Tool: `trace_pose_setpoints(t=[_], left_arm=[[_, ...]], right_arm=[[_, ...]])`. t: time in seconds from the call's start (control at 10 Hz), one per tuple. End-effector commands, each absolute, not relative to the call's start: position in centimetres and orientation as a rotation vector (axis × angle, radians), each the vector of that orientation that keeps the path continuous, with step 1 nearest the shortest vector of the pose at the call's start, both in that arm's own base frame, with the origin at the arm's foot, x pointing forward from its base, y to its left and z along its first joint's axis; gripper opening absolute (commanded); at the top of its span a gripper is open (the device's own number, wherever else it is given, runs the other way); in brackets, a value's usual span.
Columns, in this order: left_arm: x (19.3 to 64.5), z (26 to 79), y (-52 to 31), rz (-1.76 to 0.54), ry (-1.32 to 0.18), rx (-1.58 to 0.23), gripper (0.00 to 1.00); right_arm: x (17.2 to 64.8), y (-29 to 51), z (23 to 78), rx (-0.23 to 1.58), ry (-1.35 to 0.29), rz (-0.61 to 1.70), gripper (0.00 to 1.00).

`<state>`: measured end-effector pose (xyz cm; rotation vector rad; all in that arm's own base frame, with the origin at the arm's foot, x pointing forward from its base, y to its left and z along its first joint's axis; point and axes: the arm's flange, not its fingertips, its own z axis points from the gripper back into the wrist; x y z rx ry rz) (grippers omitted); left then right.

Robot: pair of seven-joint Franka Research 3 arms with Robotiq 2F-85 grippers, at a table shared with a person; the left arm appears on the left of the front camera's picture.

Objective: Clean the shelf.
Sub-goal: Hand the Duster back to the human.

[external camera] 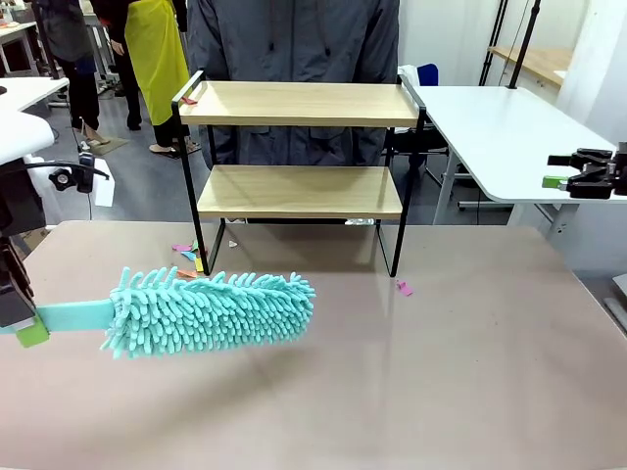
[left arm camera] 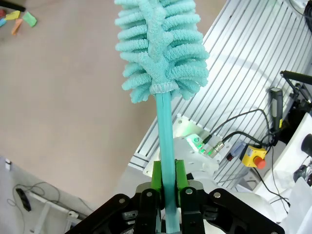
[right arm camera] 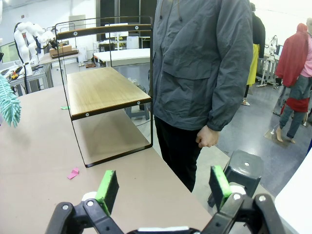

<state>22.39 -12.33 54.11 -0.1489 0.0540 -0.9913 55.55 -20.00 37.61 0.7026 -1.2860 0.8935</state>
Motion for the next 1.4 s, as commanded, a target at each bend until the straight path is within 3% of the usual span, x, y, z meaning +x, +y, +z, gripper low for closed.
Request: trace_pose_setpoints(t=[0.0,0.1,0.3,0.7,1.1,1.2,1.3], left_arm=[[22.4,54.0,-12.4,-0.995,0.039,-0.158,0.13],[22.4,54.1,-12.3,-0.991,0.054,-0.149,0.13],[20.4,55.6,-10.7,-1.098,-0.083,-0.239,0.13],[23.0,54.2,-14.7,-1.232,-0.227,-0.223,0.13],[24.5,53.5,-17.7,-1.277,-0.269,-0.249,0.13],[24.1,53.2,-16.8,-1.256,-0.251,-0.197,0.13],[24.1,53.2,-16.8,-1.256,-0.251,-0.197,0.13]], right_arm=[[55.5,-19.8,37.8,0.699,-1.284,0.899,1.00],[55.5,-20.0,37.6,0.703,-1.286,0.894,1.00],[51.5,-18.5,43.4,0.723,-1.274,0.921,1.00],[44.4,-10.2,50.5,0.885,-1.150,1.025,1.00],[41.6,-3.2,48.6,1.149,-1.046,1.020,1.00],[41.7,-4.6,49.8,0.991,-1.087,1.065,1.00],[41.7,-4.6,49.8,0.991,-1.087,1.065,1.00]])
